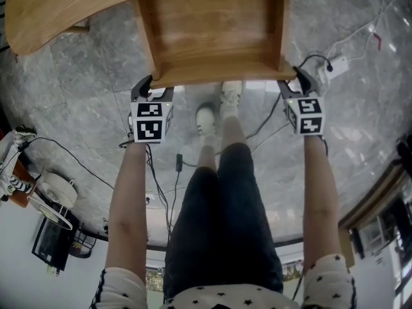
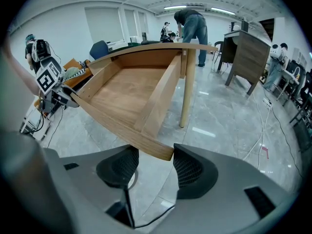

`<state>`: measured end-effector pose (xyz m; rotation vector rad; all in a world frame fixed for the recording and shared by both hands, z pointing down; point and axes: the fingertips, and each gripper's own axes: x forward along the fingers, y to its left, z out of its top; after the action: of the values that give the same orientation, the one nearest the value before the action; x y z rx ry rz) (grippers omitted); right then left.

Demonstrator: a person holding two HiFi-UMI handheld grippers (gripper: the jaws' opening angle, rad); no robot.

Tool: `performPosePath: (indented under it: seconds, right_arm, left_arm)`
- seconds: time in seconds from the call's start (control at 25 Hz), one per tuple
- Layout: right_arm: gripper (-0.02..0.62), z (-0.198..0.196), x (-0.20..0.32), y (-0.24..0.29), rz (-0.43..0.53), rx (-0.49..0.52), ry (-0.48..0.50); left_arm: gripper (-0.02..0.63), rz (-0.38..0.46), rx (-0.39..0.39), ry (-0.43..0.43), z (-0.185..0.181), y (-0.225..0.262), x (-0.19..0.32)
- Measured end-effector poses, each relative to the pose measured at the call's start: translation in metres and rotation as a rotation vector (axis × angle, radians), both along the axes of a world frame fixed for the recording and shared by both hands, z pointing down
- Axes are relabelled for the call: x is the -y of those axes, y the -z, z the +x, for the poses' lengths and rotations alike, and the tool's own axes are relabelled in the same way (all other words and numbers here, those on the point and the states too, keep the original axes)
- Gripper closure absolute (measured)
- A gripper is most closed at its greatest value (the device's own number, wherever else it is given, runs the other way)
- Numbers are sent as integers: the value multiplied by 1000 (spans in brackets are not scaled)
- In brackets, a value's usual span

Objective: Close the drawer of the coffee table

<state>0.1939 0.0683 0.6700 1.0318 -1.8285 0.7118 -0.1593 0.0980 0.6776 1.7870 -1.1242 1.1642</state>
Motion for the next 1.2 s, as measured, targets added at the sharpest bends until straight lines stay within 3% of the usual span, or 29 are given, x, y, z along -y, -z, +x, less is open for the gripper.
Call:
performPosePath:
  seconds: [1.2]
  right_arm:
    - [368, -4, -5, 35, -33, 22, -24]
  left_arm:
    - [371, -5, -31, 5, -4, 39, 5]
